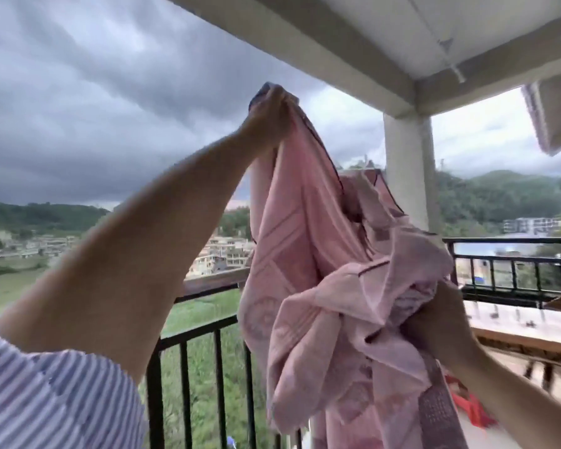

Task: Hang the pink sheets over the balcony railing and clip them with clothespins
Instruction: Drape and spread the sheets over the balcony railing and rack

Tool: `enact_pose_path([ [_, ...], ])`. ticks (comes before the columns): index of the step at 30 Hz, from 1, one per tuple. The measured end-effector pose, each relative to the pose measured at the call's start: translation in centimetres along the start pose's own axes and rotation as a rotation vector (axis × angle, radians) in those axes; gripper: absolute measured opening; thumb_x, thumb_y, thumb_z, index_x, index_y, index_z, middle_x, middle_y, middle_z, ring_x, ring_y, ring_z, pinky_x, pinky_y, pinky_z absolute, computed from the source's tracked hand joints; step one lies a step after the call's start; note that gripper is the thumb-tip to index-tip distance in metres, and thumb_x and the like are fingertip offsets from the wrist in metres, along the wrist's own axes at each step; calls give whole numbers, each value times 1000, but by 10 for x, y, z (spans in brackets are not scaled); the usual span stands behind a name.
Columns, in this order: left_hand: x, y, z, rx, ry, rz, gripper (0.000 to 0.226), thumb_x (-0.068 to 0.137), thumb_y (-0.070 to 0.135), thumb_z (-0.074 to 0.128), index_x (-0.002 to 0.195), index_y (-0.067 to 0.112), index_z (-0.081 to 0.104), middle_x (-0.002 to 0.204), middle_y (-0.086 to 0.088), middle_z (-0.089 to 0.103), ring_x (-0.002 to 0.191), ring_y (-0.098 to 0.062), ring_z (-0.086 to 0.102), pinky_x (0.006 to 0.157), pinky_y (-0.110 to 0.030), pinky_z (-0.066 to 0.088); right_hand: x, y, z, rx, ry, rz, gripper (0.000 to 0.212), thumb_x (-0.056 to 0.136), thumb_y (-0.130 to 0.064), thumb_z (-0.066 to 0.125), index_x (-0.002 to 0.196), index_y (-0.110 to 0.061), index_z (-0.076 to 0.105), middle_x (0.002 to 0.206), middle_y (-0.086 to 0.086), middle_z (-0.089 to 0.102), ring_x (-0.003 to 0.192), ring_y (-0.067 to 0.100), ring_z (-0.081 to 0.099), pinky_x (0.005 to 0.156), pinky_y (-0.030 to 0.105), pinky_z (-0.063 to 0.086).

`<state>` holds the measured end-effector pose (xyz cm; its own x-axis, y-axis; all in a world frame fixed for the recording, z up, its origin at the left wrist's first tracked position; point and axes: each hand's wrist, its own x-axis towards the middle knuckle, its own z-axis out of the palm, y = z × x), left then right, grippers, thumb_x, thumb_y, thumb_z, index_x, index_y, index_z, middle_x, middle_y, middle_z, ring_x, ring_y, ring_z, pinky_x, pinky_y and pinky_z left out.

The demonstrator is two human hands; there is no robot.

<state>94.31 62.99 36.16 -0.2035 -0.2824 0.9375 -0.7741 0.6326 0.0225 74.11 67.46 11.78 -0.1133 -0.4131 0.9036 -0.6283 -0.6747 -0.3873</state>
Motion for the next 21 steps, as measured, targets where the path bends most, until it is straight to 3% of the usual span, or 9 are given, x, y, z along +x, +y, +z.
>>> enact_pose_path([
  [2,42,-24,-35,15,16,-18,38,83,4,34,116,-11,45,122,-31,49,115,-36,49,94,-30,44,10,-31,34,168,39,36,16,53,-43,42,52,-28,45,33,-19,43,51,-26,49,46,-4,31],
  [4,71,-50,-71,3,11,-91,44,88,3,34,130,-10,30,128,-36,43,109,-41,52,90,-35,49,26,-67,71,277,109,37,12,49,-44,40,51,-33,39,48,-26,41,49,-28,45,46,-6,31],
  [6,75,-78,-99,8,10,-110,49,89,-3,35,131,-18,15,130,-39,38,98,-38,56,71,-23,50,47,-103,111,349,114,-2,21,53,-45,42,55,-26,52,59,-17,52,54,-20,49,50,-1,33],
  [7,69,-95,-111,35,15,-114,51,88,-4,37,131,-19,14,130,-39,37,103,-40,53,70,-25,48,59,-124,129,370,108,-31,34,57,-44,43,62,-16,61,66,-10,58,62,-14,51,52,3,33],
  [9,45,-134,-135,168,15,-116,59,83,-2,41,136,-9,15,133,-33,34,120,-43,40,89,-41,44,79,-160,168,385,89,-107,32,64,-32,50,75,-6,65,79,-2,63,75,6,57,61,16,36],
  [10,29,-154,-148,258,5,-114,62,81,1,42,138,-3,16,137,-29,31,126,-42,33,99,-48,37,85,-176,186,387,55,-143,23,66,-22,53,77,-6,65,84,2,66,81,12,59,64,22,39],
  [12,1,-190,-179,406,-55,-141,67,81,4,45,140,3,13,146,-24,22,136,-34,21,112,-50,15,88,-201,217,381,-36,-199,28,63,-9,52,87,-2,65,95,12,69,93,23,61,75,31,46],
  [16,-44,-248,-238,669,-189,-242,77,84,7,46,143,5,-4,154,-13,5,143,-19,7,115,-44,-4,73,-223,253,368,-31,-258,41,60,-5,52,98,1,64,99,12,64,96,19,56,79,14,36],
  [21,-117,-263,-269,938,-503,-290,75,81,10,51,143,13,9,156,-6,4,143,-15,-4,115,-44,-2,54,-223,249,387,-54,-279,58,57,22,62,111,0,60,103,1,54,99,12,53,86,-7,30],
])
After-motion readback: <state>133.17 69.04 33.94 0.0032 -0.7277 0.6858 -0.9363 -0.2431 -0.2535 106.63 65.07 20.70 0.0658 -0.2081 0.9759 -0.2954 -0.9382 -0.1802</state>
